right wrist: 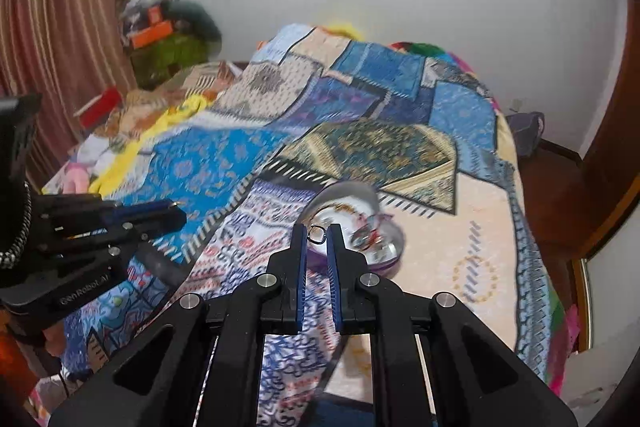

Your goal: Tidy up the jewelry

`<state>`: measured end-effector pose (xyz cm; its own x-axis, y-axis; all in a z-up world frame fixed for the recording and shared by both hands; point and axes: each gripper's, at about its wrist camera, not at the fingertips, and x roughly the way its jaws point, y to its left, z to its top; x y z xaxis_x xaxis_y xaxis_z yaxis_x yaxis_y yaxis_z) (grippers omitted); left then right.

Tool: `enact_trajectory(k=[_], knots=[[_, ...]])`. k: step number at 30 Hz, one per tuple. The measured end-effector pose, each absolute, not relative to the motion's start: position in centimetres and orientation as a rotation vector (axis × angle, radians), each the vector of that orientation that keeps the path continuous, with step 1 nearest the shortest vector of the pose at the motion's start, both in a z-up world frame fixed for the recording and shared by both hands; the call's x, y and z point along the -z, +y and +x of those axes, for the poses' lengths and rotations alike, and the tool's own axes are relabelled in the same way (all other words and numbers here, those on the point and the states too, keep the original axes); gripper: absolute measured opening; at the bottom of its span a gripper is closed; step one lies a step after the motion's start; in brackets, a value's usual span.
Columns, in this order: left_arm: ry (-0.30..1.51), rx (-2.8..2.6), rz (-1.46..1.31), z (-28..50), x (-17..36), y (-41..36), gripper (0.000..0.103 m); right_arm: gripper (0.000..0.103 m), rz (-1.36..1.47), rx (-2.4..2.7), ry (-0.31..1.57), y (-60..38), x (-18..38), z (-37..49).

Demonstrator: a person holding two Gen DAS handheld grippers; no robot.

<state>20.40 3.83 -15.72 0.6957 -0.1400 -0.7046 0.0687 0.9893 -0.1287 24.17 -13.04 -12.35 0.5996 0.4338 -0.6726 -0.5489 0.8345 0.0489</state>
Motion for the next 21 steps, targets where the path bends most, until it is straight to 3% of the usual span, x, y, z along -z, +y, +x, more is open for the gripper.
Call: enact_trajectory(k=[21], knots=[[0.825, 0.243, -0.040, 27.0, 17.1, -1.3, 0.007, 0.009, -0.181, -0.584, 0.772, -14.4, 14.5, 28.2]])
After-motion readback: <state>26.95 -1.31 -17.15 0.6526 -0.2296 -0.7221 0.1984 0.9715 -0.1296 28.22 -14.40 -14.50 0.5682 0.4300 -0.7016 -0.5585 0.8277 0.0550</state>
